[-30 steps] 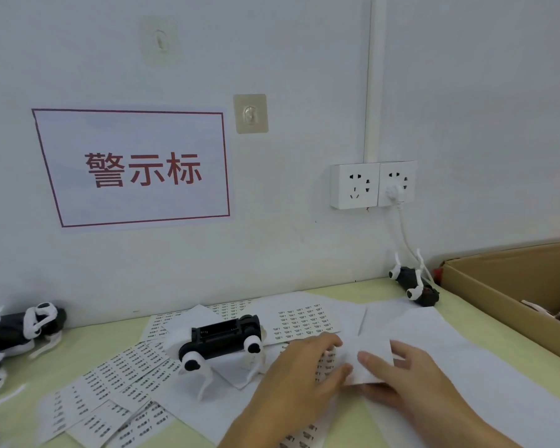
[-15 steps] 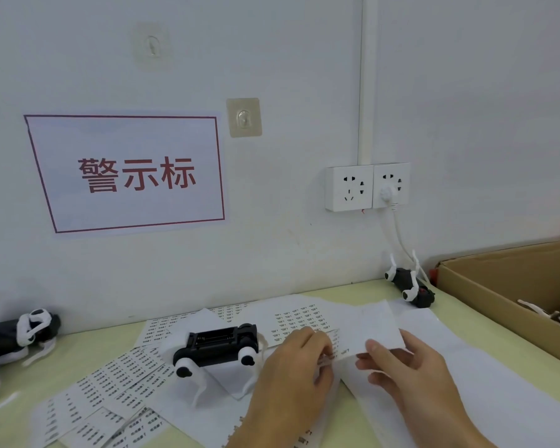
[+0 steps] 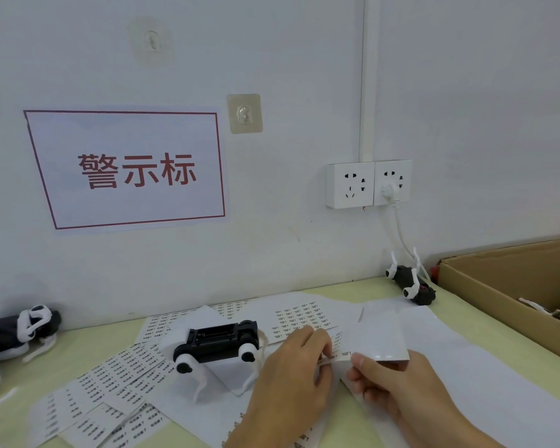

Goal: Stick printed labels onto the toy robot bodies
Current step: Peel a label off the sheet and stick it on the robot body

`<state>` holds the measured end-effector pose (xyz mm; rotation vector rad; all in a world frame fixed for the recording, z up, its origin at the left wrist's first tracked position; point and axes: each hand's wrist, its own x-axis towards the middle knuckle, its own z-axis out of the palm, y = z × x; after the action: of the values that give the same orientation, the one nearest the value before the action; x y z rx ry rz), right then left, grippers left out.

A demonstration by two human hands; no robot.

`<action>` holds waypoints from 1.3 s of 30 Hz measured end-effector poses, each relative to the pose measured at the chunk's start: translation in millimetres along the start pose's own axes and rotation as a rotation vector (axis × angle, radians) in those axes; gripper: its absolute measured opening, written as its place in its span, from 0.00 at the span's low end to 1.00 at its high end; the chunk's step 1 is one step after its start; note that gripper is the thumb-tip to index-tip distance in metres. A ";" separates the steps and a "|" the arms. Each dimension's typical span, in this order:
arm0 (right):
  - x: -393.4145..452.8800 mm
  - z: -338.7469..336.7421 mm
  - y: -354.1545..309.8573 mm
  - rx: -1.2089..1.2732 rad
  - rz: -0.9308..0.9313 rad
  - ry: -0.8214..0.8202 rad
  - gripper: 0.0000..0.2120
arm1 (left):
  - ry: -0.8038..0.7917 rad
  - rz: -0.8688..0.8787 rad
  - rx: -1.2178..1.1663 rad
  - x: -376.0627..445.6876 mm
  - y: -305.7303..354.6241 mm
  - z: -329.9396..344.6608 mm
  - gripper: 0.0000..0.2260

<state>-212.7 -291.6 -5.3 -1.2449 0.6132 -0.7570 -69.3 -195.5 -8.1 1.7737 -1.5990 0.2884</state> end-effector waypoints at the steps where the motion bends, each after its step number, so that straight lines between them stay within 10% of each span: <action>1: -0.1 0.4 -0.8 0.033 0.005 0.003 0.09 | -0.002 -0.006 0.001 -0.4 0.1 -0.1 0.09; 39: -15.6 8.2 -15.0 -0.361 -0.015 0.046 0.11 | -0.178 -0.419 -0.218 24.5 36.3 -23.4 0.06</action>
<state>-218.6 -276.5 11.2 -1.5670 0.8031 -0.7078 -91.4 -198.5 36.3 1.9451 -1.2747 -0.2373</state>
